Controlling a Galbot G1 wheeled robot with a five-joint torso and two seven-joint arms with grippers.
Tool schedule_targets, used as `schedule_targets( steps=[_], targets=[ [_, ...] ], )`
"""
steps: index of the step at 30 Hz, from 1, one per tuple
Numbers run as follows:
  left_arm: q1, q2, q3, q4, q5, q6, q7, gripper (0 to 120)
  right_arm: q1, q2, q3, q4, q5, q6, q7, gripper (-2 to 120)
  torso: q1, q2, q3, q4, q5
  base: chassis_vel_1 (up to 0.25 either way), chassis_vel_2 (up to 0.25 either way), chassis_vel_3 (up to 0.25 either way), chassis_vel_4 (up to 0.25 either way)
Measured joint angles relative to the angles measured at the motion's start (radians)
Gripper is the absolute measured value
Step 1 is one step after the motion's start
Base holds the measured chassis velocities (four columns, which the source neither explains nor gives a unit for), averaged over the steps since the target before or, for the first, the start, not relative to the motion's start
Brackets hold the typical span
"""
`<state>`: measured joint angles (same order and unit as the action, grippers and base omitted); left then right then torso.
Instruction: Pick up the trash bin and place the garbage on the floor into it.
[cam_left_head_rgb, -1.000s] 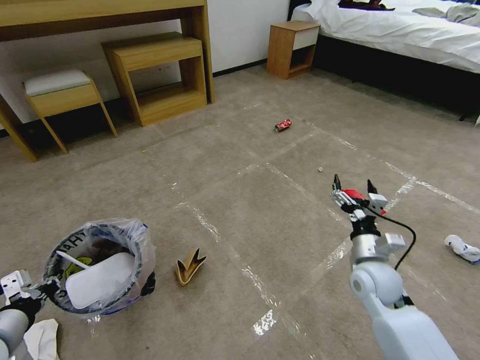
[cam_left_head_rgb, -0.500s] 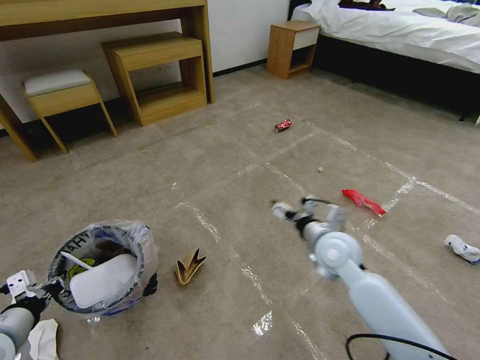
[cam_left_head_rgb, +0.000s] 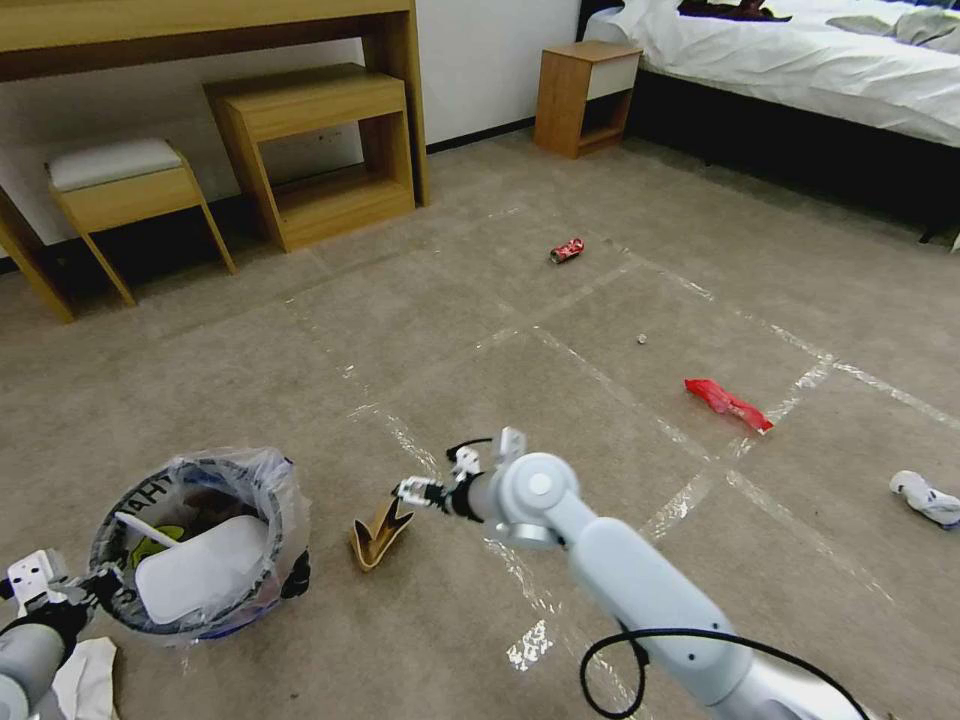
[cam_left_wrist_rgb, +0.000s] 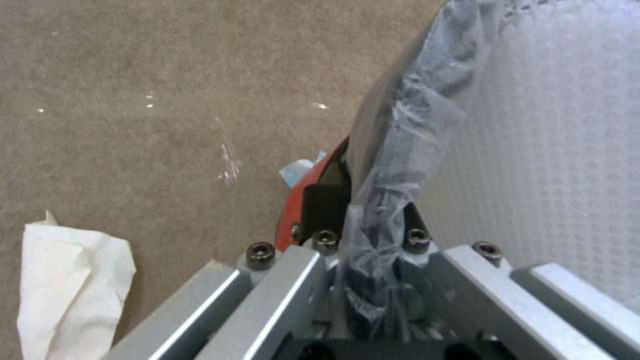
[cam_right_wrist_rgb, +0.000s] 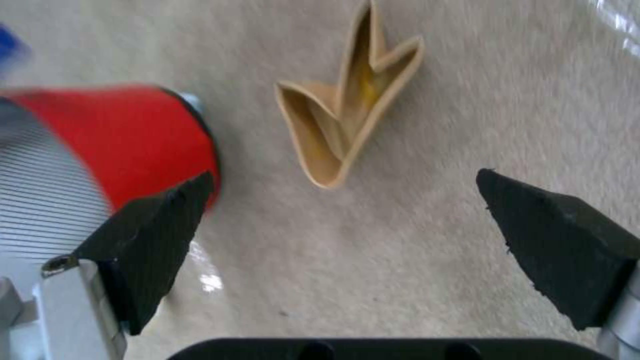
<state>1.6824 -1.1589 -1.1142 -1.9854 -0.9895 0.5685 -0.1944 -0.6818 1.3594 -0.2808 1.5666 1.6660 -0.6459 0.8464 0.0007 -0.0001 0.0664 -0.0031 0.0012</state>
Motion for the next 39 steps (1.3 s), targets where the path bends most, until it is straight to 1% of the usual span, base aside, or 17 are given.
schedule_targets(
  steps=[4,7,10,13,15,17,21,23,24,26,31,39],
  targets=[
    [-0.002,-0.002,-0.001,0.003,0.0,-0.001,0.001,1,0.0,0.028,-0.01,-0.04,-0.024,0.0,0.006,100,0.0,0.0,0.0,0.0,-0.0001,0.0,0.0,0.0,0.0],
    [-0.005,-0.004,-0.001,0.009,0.003,-0.004,0.002,1,-0.001,0.061,-0.017,-0.098,-0.073,0.007,0.006,100,0.0,0.0,0.0,0.0,-0.0001,0.0,0.0,0.0,0.0],
    [-0.006,-0.005,0.0,0.012,0.004,-0.004,0.003,1,0.0,0.076,-0.018,-0.122,-0.091,0.012,0.003,100,0.0,0.0,0.0,0.0,-0.0001,0.0,0.0,0.0,0.0],
    [-0.009,-0.006,0.002,0.022,0.009,-0.006,0.006,1,0.003,0.124,-0.016,-0.181,-0.143,0.023,-0.014,100,0.0,0.0,0.0,0.0,-0.0001,0.0,0.0,0.0,0.0],
    [-0.009,-0.006,0.002,0.023,0.009,-0.006,0.006,1,0.004,0.134,-0.018,-0.195,-0.156,0.026,-0.017,100,0.0,0.0,0.0,0.0001,-0.0001,0.0,0.0,0.0,0.0],
    [-0.009,-0.001,0.002,0.027,0.009,-0.008,0.007,1,0.009,0.165,-0.022,-0.238,-0.194,0.04,-0.037,100,0.0,0.0,0.0,0.0001,0.0,0.0,0.0,0.0,0.0],
    [-0.009,0.0,0.002,0.03,0.009,-0.008,0.009,1,0.014,0.192,-0.024,-0.274,-0.214,0.048,-0.052,100,0.0,0.0,0.0,0.0001,0.0,0.0,0.0,0.0,0.0],
    [-0.006,0.001,0.002,0.031,0.008,-0.01,0.01,1,0.021,0.228,-0.029,-0.335,-0.265,0.064,-0.082,100,0.0,0.0,0.0,0.0002,0.0,0.0,0.0,0.0,0.0],
    [-0.006,0.001,0.002,0.031,0.008,-0.01,0.01,1,0.021,0.228,-0.029,-0.335,-0.265,0.064,-0.082,100,0.0,0.0,0.0,0.0002,0.0,0.0,0.0,0.0,0.0],
    [-0.001,0.001,0.003,0.03,0.008,-0.011,0.012,1,0.025,0.249,-0.031,-0.389,-0.302,0.082,-0.114,100,0.0,0.0,0.0,0.0002,0.0001,0.0,0.0,0.0,0.0],
    [0.003,0.001,0.002,0.029,0.008,-0.012,0.013,1,0.026,0.252,-0.026,-0.443,-0.343,0.103,-0.144,100,0.0,0.0,0.0,0.0,0.0,0.0,0.0,0.0,0.0],
    [0.0,0.0,0.009,0.029,0.009,-0.012,0.014,1,0.029,0.251,-0.029,-0.486,-0.38,0.141,-0.184,100,0.0,0.0,0.0,0.0,0.0001,0.0,0.0,0.0,0.0]
  ],
)
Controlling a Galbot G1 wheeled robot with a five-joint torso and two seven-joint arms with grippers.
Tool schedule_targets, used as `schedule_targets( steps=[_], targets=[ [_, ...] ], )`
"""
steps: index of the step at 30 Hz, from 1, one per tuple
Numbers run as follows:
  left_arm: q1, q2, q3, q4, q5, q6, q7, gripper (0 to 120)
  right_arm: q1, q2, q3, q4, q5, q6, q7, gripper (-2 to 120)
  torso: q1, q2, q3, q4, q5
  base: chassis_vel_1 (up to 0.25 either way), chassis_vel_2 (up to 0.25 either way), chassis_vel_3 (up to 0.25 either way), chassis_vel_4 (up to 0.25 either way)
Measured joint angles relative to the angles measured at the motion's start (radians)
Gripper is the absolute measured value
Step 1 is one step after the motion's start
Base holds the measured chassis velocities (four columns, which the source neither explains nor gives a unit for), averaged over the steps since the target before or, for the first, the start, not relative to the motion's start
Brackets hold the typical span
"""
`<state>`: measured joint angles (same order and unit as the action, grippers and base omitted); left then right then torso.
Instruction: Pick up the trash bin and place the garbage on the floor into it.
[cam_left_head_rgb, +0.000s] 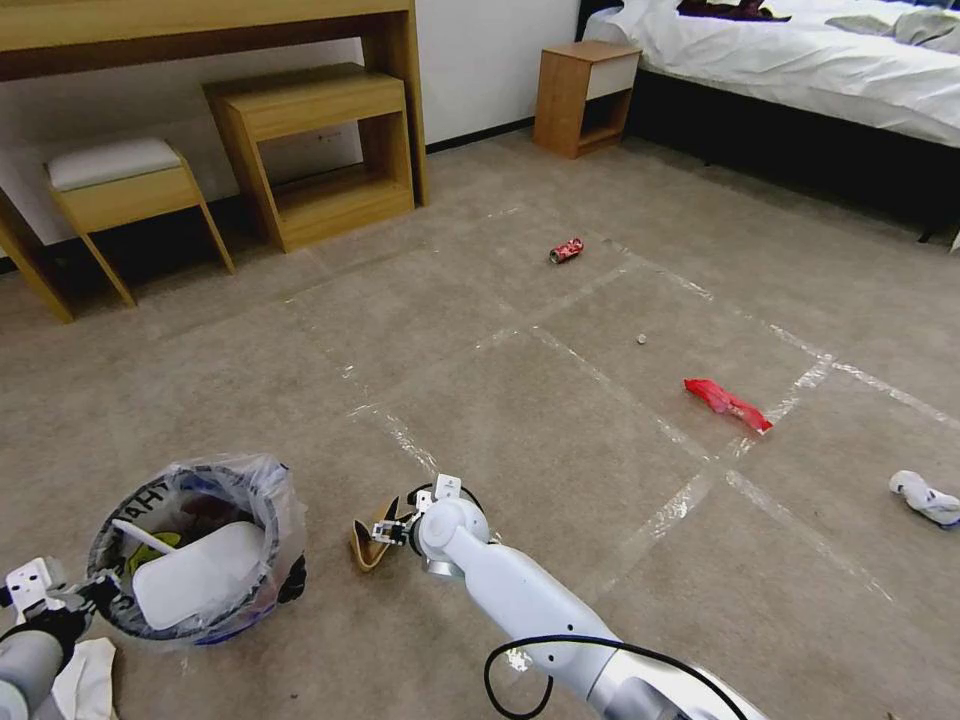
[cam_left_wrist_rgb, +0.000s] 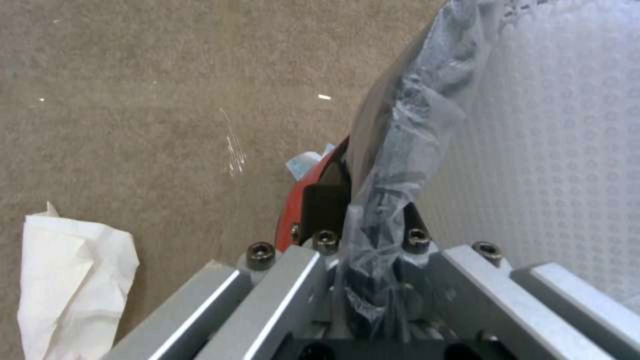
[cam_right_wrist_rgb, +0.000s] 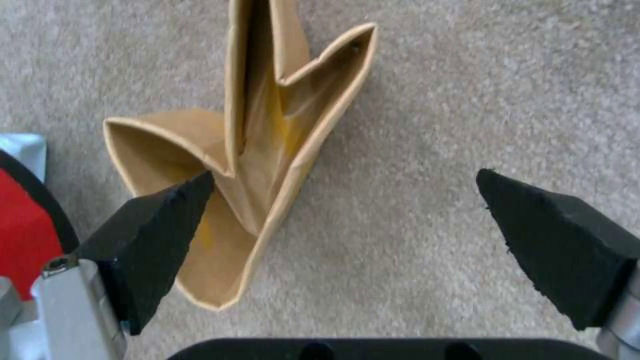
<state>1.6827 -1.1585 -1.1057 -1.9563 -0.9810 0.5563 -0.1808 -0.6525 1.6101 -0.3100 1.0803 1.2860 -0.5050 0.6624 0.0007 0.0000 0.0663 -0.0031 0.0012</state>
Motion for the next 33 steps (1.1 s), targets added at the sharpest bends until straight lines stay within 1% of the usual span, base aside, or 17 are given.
schedule_targets(
  steps=[8,11,14,20,33],
  targets=[
    [-0.002,0.0,0.004,0.0,-0.003,-0.002,0.001,1,-0.001,-0.001,-0.012,-0.027,-0.026,0.036,-0.023,98,0.0,0.0,0.0,0.0001,0.0,0.0,0.0,0.0,0.0],
    [-0.001,-0.003,0.007,-0.004,-0.004,-0.002,0.003,1,-0.006,-0.002,-0.024,-0.038,-0.037,0.059,-0.035,90,0.0,0.0,0.0,0.0001,0.0,0.0,0.0,0.0,0.0],
    [-0.001,-0.006,0.008,-0.006,-0.004,-0.002,0.005,1,-0.011,-0.002,-0.035,-0.034,-0.04,0.07,-0.04,88,0.0,0.0,0.0,0.0001,0.0,0.0,0.0,0.0,0.0],
    [-0.001,-0.008,0.008,-0.004,-0.003,-0.006,0.01,1,-0.025,-0.002,-0.048,-0.001,-0.037,0.076,-0.045,88,0.0,0.0,0.0,0.0003,0.0001,0.0,0.0,0.0,0.0],
    [-0.001,-0.008,0.007,0.0,-0.001,-0.013,0.014,1,-0.019,-0.002,-0.061,-0.042,-0.06,0.108,-0.075,88,0.0,0.0,0.0,0.0,0.0,0.0,0.0,0.0,0.0]
  ],
)
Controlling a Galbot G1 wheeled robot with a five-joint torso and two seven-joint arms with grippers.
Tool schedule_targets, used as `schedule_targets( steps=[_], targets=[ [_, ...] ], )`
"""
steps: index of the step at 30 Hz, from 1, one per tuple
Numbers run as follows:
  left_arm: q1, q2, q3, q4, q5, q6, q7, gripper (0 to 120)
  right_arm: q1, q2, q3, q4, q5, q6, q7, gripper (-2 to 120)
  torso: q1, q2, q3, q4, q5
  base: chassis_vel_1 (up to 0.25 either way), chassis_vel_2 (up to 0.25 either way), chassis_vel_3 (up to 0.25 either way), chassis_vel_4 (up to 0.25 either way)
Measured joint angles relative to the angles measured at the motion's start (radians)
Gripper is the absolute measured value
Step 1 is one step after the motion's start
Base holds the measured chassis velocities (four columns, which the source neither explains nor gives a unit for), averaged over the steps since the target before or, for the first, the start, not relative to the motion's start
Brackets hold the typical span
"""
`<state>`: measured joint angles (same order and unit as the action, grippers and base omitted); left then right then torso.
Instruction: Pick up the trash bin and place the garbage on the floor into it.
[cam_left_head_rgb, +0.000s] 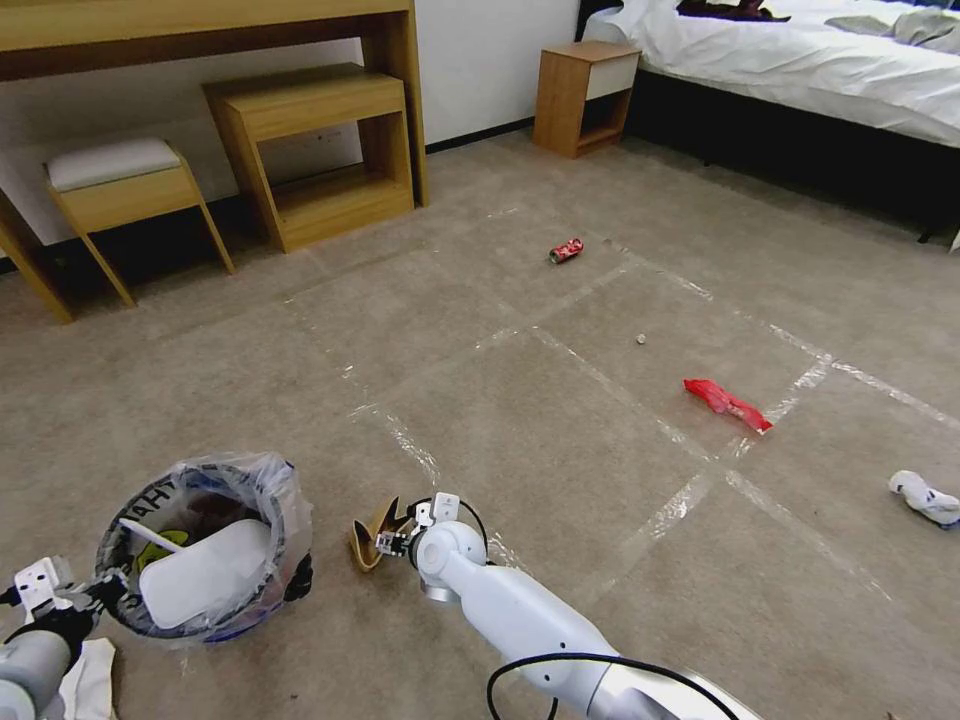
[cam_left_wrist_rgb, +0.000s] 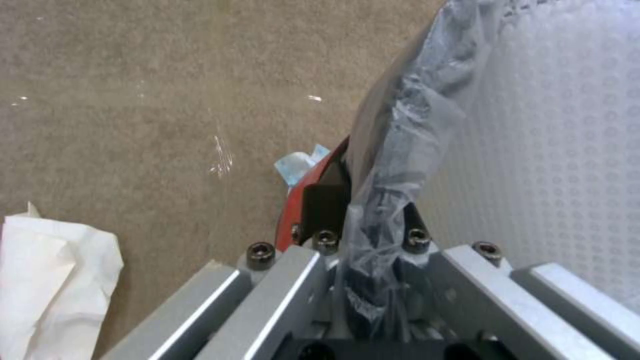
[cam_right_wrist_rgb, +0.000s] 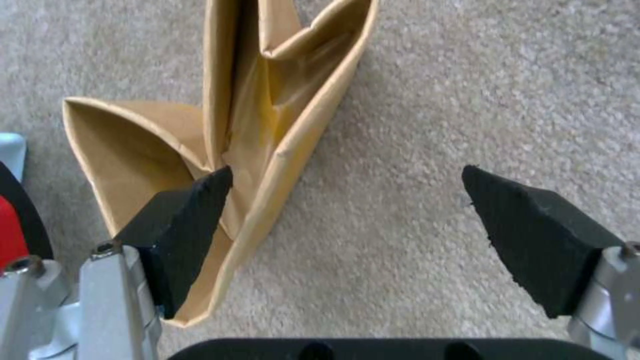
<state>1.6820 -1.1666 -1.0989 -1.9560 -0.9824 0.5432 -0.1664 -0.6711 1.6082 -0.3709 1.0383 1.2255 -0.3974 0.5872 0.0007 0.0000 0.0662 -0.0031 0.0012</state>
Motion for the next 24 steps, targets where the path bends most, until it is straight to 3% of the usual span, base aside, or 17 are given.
schedule_targets(
  steps=[24],
  targets=[
    [0.002,0.01,0.0,-0.003,-0.002,0.002,-0.006,1,0.016,0.0,-0.023,-0.058,-0.008,0.066,-0.083,88,0.0,0.0,0.0,0.0,0.0,0.0,0.0,0.0,0.0]
  ],
)
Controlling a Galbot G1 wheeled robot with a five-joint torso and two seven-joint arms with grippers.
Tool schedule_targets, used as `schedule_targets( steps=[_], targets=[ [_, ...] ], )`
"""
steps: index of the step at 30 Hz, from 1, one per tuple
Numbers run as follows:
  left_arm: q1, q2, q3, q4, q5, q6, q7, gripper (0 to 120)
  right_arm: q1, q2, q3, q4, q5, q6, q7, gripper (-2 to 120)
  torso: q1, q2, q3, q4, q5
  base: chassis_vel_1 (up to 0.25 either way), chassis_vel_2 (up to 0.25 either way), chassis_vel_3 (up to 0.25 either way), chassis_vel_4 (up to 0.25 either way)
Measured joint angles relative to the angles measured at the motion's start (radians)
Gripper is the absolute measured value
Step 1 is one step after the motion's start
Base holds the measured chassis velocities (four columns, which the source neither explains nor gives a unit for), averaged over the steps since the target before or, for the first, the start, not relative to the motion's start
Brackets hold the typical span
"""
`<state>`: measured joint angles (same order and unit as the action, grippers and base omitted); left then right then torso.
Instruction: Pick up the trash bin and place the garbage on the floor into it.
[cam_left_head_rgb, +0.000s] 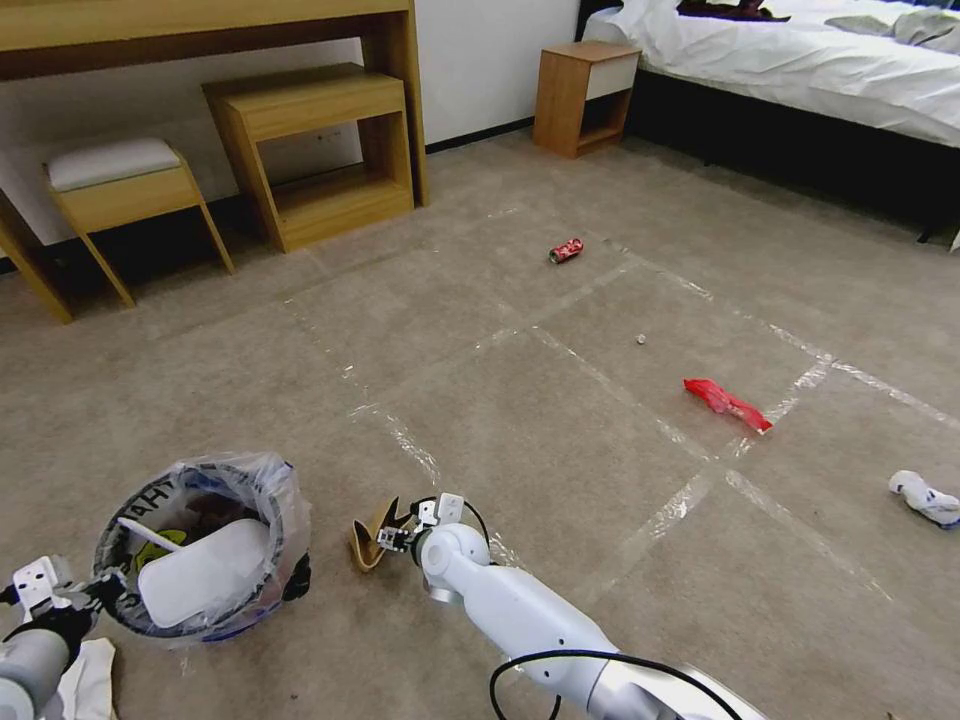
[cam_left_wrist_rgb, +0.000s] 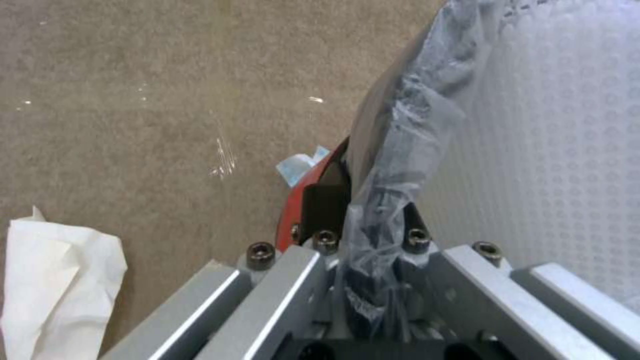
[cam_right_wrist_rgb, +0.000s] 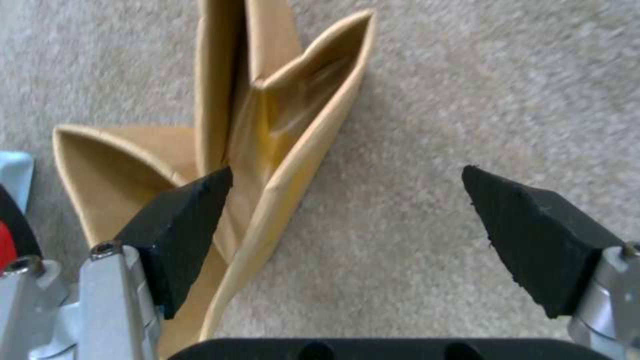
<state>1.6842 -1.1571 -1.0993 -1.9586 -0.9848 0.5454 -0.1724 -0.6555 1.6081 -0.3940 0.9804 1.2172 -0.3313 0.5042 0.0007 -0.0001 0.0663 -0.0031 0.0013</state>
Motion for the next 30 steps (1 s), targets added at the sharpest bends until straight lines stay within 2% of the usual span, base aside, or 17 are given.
schedule_targets(
  steps=[12,24,28,30],
  targets=[
    [-0.001,0.002,0.001,-0.001,0.0,0.003,-0.006,1,-0.012,0.0,-0.028,0.027,0.007,0.0,-0.023,90,0.0,0.0,0.0,0.0,-0.0001,0.0,0.0,0.0,0.0],
    [0.005,0.0,0.0,-0.006,0.0,0.003,-0.007,1,-0.012,0.0,-0.055,-0.009,-0.044,0.042,-0.099,90,0.0,0.0,0.0,0.0,0.0,0.0,0.0,0.0,0.0],
    [0.003,-0.003,0.004,-0.005,0.002,0.003,-0.007,1,-0.011,0.0,-0.059,-0.03,-0.071,0.058,-0.13,83,0.0,0.0,0.0,0.0,0.0,0.0,0.0,0.0,0.0],
    [0.003,-0.004,0.006,-0.005,0.002,0.003,-0.007,1,-0.011,0.0,-0.063,-0.039,-0.082,0.071,-0.145,73,0.0,0.0,0.0,0.0,-0.0001,0.0,0.0,0.0,0.0]
  ],
)
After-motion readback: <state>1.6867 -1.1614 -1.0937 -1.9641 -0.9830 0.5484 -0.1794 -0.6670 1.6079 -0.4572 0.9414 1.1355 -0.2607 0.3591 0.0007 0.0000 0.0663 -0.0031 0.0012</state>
